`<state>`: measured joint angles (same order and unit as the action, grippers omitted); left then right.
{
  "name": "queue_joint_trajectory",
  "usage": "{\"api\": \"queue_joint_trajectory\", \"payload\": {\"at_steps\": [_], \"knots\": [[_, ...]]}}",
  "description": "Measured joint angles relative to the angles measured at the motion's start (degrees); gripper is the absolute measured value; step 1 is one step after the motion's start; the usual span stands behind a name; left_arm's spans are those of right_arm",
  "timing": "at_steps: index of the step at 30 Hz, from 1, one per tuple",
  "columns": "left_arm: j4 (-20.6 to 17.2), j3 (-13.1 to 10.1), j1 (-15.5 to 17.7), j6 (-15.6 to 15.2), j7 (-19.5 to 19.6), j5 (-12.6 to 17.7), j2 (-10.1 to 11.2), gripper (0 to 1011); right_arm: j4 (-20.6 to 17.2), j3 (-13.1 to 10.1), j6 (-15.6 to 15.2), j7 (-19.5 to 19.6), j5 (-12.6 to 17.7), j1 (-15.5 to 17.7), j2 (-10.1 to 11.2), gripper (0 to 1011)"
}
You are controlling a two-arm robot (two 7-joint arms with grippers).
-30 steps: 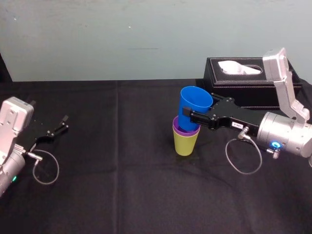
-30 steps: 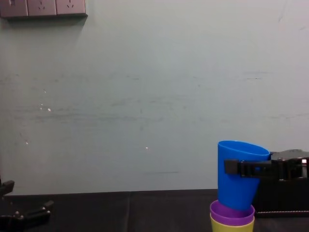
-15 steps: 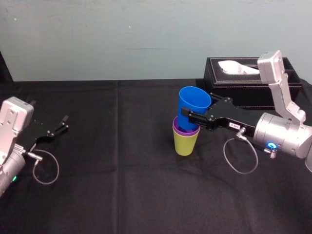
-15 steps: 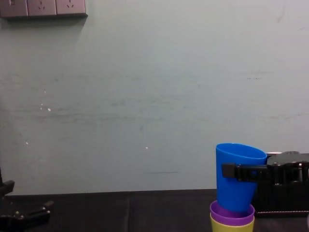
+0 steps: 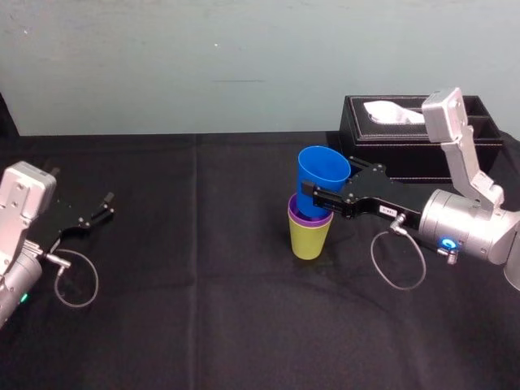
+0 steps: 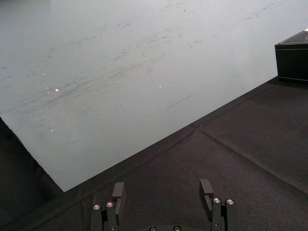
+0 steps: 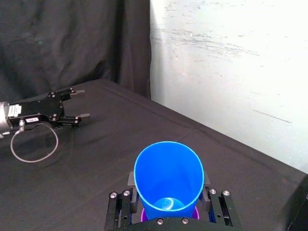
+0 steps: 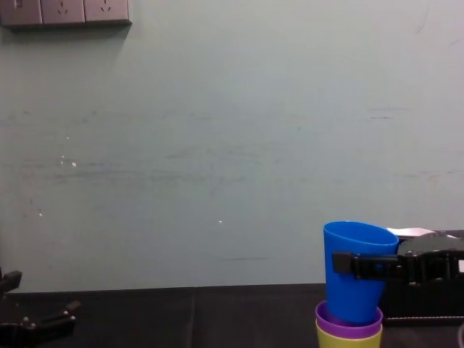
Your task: Stack the three plastic cups sequentially using one hand.
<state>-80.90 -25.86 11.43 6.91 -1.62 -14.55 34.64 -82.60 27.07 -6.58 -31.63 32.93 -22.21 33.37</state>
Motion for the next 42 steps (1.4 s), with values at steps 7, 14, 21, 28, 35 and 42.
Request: {"api": "queue_joint_trajectory", "payload": {"at_steps": [7,14,21,28,35,42], "knots": [[0.0,0.0,0.0,0.0,0.0,0.0,0.0,1011,0.5,-0.2,0.0,-0.1,-0.6,-0.1,-0.4,729],[0.0,0.0,0.0,0.0,0.0,0.0,0.0,1011,1.1,-0.3,0.0,-0.3,-1.4,-0.3,-0.9,729],[0.0,0.0,0.0,0.0,0.0,0.0,0.0,1011,1.6,-0.2,0.0,-0.5,-2.0,-0.5,-1.2,729],[0.0,0.0,0.0,0.0,0.0,0.0,0.0,1011,1.8,0.1,-0.2,-0.9,-2.7,-0.6,-1.4,729],[0.0,0.0,0.0,0.0,0.0,0.0,0.0,1011,2.0,0.6,-0.3,-1.2,-3.5,-0.7,-1.6,729],[0.0,0.0,0.0,0.0,0.0,0.0,0.0,1011,2.0,0.6,-0.3,-1.2,-3.7,-0.7,-1.5,729]]}}
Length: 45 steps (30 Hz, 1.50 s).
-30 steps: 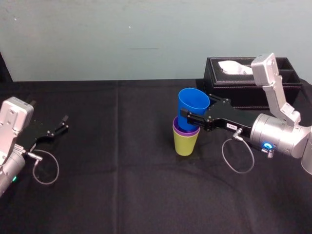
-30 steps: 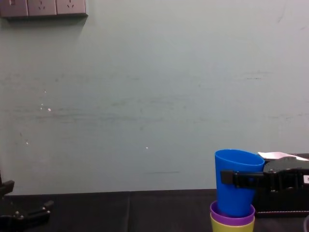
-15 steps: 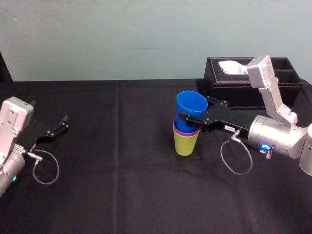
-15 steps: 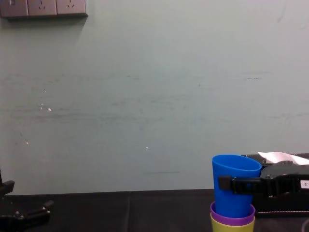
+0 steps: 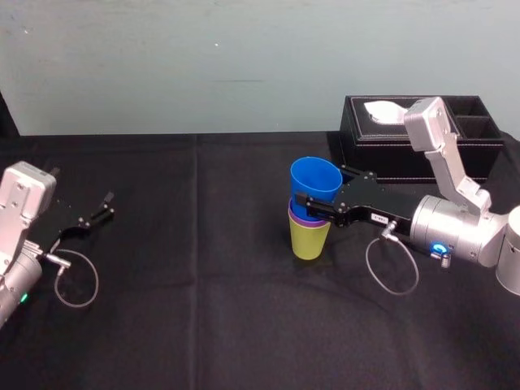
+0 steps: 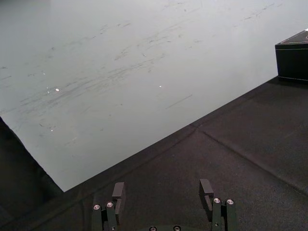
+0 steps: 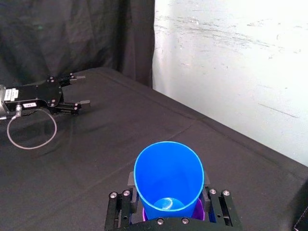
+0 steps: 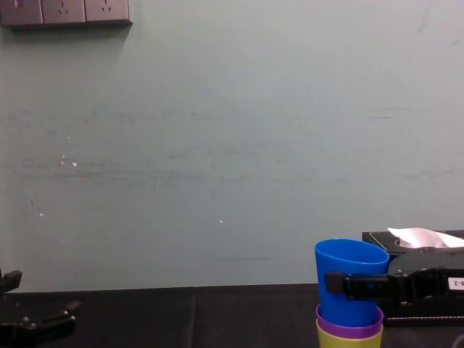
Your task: Stack the three plastic cups sequentially using one hand.
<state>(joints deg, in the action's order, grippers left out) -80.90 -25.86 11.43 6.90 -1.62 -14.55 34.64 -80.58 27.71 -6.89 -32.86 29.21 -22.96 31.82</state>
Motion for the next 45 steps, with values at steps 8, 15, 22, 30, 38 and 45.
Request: {"api": "queue_joint_trajectory", "payload": {"at_steps": [8,15,22,30,38,45], "knots": [[0.0,0.0,0.0,0.0,0.0,0.0,0.0,1011,0.0,0.0,0.0,0.0,0.1,0.0,0.0,763],[0.0,0.0,0.0,0.0,0.0,0.0,0.0,1011,-0.1,0.0,0.0,0.0,0.2,0.0,0.0,968],[0.0,0.0,0.0,0.0,0.0,0.0,0.0,1012,-0.1,-0.1,0.0,0.0,0.2,0.0,0.0,1003],[0.0,0.0,0.0,0.0,0.0,0.0,0.0,1011,-0.1,-0.6,0.2,0.4,0.6,0.3,-0.1,1003],[0.0,0.0,0.0,0.0,0.0,0.0,0.0,1011,-0.5,-3.9,1.1,3.6,2.4,2.3,-1.2,1003],[0.0,0.0,0.0,0.0,0.0,0.0,0.0,1011,-0.5,-6.0,1.6,6.8,2.5,3.0,-2.0,1003]]}}
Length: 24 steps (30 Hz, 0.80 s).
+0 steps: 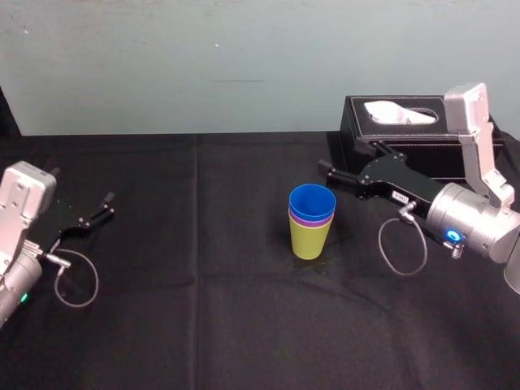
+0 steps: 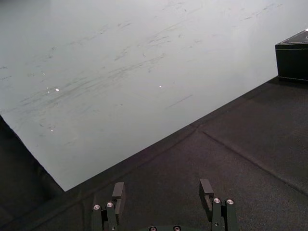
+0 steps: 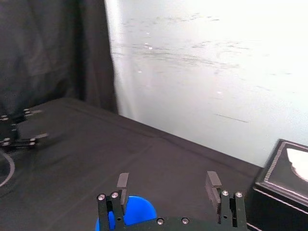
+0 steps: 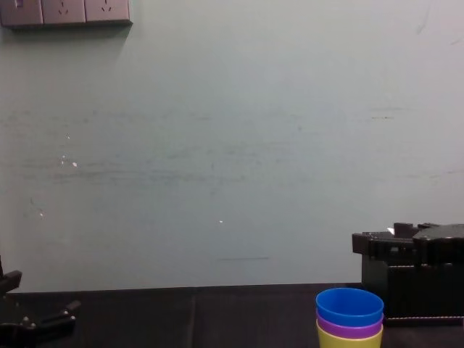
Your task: Stack the three plastic cups sequentially using one hand.
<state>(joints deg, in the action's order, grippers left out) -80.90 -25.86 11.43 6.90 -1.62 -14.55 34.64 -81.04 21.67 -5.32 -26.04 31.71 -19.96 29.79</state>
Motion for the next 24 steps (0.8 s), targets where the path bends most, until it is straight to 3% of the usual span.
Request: {"api": "queue_joint_trajectory", "payload": {"at_steps": [11,24], "knots": [[0.0,0.0,0.0,0.0,0.0,0.0,0.0,1011,0.1,-1.5,-2.7,6.3,-4.4,0.1,-1.3,1003],[0.0,0.0,0.0,0.0,0.0,0.0,0.0,1012,-0.1,-2.8,-7.3,8.9,-7.2,0.0,-2.3,1003]]}}
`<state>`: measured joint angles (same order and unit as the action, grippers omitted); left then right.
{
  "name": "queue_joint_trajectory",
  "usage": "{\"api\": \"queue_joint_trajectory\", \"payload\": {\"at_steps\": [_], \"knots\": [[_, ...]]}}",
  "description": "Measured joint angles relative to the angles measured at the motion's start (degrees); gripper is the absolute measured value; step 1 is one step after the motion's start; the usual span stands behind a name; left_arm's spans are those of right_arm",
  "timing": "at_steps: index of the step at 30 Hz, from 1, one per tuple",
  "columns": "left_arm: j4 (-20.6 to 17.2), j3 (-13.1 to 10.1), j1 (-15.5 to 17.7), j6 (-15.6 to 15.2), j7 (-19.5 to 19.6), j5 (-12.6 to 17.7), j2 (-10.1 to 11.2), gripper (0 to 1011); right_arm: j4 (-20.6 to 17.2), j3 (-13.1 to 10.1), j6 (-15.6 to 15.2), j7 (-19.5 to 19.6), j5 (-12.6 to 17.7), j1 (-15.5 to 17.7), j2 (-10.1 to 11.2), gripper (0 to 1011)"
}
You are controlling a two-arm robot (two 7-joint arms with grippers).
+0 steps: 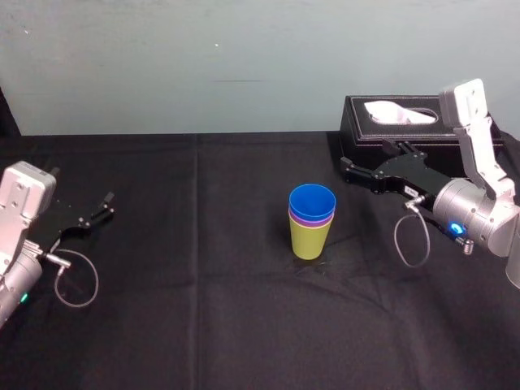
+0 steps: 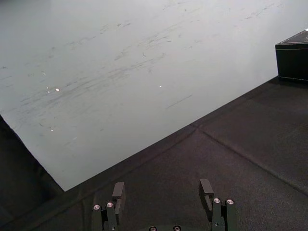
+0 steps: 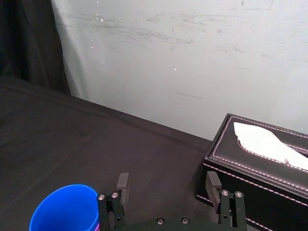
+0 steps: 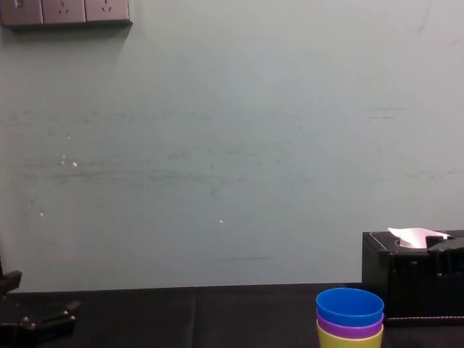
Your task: Stack the three plastic cups sequentially using one hand.
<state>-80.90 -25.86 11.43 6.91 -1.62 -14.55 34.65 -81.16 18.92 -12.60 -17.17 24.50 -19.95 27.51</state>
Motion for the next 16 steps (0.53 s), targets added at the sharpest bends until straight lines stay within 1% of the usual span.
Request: {"api": "queue_joint_trajectory", "payload": {"at_steps": [3,16], "knots": [[0.0,0.0,0.0,0.0,0.0,0.0,0.0,1011,0.0,-0.1,-0.7,-0.1,-0.3,-0.1,-0.1,1003],[0.0,0.0,0.0,0.0,0.0,0.0,0.0,1011,0.0,0.0,-0.4,-0.1,-0.2,-0.1,-0.1,1003]]}}
